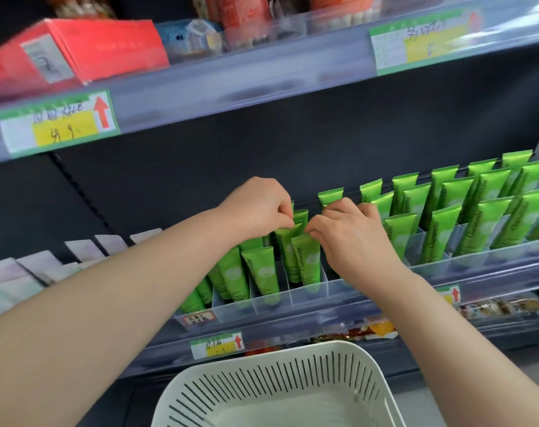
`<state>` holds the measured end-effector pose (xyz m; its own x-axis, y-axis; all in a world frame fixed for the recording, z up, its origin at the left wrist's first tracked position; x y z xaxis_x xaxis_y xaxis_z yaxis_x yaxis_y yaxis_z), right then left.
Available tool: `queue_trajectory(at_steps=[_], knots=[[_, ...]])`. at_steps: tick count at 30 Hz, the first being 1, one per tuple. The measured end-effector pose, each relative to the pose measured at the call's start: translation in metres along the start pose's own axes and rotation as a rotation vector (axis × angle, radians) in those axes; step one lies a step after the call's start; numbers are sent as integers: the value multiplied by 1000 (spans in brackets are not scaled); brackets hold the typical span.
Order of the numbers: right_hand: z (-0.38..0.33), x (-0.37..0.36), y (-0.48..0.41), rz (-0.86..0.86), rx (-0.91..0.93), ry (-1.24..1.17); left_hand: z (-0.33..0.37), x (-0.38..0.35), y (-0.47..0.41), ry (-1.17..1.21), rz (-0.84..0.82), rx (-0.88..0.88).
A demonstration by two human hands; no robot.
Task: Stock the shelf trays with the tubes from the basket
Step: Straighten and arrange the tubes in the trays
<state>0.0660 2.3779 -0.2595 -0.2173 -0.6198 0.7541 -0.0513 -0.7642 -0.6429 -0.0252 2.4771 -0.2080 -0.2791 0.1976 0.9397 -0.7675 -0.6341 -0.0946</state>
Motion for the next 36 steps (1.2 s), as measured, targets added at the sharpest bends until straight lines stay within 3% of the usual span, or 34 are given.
queue_trajectory(at_steps=[9,14,18,21,24,27,36], knots=[[9,-1,2,-52,-7,25,6,-12,-7,-51,-7,-15],[9,4,2,-47,0,-13,16,-14,-11,-34,87,-45],[15,7,3,-62,-32,-7,17,-18,-13,10,39,-35],[20,7,5,-136,-83,-59,9,-9,-14,118,52,13],[24,5,5,-231,-160,-145,-6,6,-18,171,167,82],[24,5,5,-247,-173,-153,-19,11,-22,139,215,138],[21,3,3,-235,-159,-153,-27,-7,-40,-30,138,164]])
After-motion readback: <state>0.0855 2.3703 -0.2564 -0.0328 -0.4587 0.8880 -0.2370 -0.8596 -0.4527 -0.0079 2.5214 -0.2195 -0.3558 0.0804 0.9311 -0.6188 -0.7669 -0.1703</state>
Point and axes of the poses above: each hand's wrist, its own y-axis away from the middle knuckle, its own x-axis out of the back of the hand, z = x × y, the point moved 6 cm from there along -y, towards the middle knuckle, and after that the axes turned 14 degrees about y, right-handed, at the moved point
